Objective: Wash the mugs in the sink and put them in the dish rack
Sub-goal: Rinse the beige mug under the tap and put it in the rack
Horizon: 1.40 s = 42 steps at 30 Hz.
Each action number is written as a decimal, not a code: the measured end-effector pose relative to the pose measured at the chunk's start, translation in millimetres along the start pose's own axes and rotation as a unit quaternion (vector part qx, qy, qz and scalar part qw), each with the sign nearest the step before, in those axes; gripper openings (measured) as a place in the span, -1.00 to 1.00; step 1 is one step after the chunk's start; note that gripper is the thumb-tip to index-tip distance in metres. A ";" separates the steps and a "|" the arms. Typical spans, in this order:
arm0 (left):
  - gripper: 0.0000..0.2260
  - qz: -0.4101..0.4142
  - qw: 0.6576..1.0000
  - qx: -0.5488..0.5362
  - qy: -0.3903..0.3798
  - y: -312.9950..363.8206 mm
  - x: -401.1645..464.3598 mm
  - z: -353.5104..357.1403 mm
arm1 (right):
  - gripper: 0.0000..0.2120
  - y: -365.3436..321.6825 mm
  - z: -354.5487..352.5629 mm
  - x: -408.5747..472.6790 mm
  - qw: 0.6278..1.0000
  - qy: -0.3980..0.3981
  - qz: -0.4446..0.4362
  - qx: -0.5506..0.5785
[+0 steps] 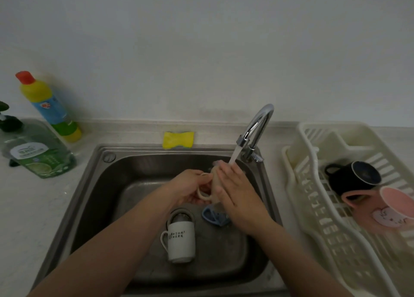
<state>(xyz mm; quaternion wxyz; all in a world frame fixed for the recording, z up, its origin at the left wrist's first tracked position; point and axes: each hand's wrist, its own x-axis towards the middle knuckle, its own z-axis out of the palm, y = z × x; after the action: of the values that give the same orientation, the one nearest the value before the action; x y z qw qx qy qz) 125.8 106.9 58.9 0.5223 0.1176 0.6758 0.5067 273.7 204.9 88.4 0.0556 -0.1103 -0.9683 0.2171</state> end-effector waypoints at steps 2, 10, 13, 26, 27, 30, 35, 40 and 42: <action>-0.82 0.001 1.000 0.001 0.016 0.8 0.1 -3.1 | -0.42 0.3 0.3 -12.3 0.998 -0.052 -0.033 0.001; -0.82 0.013 1.000 0.020 0.019 2.4 -1.0 -3.2 | -0.48 5.1 1.1 -4.4 0.999 -0.036 -0.023 0.022; -0.82 0.013 1.000 0.016 0.011 -1.0 -2.0 -10.0 | -0.48 7.3 9.5 -21.0 0.997 -0.054 -0.061 0.020; -0.82 0.022 0.999 -0.011 0.038 -1.6 -5.3 -12.2 | -0.45 3.8 14.5 3.7 0.946 0.009 0.182 0.267; -0.82 0.024 0.999 -0.017 0.042 -0.1 -3.2 -12.0 | -0.43 -3.2 14.5 -4.1 0.955 0.000 0.168 0.243; -0.83 0.029 0.999 -0.008 0.031 3.1 3.0 -7.1 | -0.33 -9.5 19.2 -31.3 0.986 -0.024 0.104 0.129; -0.84 0.034 0.999 0.000 -0.007 6.5 11.3 20.9 | -0.27 19.2 2.6 -12.6 0.995 0.018 0.093 0.030; -0.84 0.030 0.999 0.015 -0.003 3.3 13.7 13.7 | -0.29 18.5 9.8 -30.0 0.999 -0.036 0.023 0.001; -0.83 0.035 0.999 0.023 0.008 3.4 9.8 10.1 | -0.35 20.7 8.1 -8.1 0.998 -0.022 0.059 0.005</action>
<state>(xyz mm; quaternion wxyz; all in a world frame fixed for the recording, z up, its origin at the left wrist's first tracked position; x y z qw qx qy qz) 128.7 120.9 56.5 0.4962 0.1489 0.6870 0.5096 284.2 217.9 71.7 0.0219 -0.1617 -0.9601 0.2273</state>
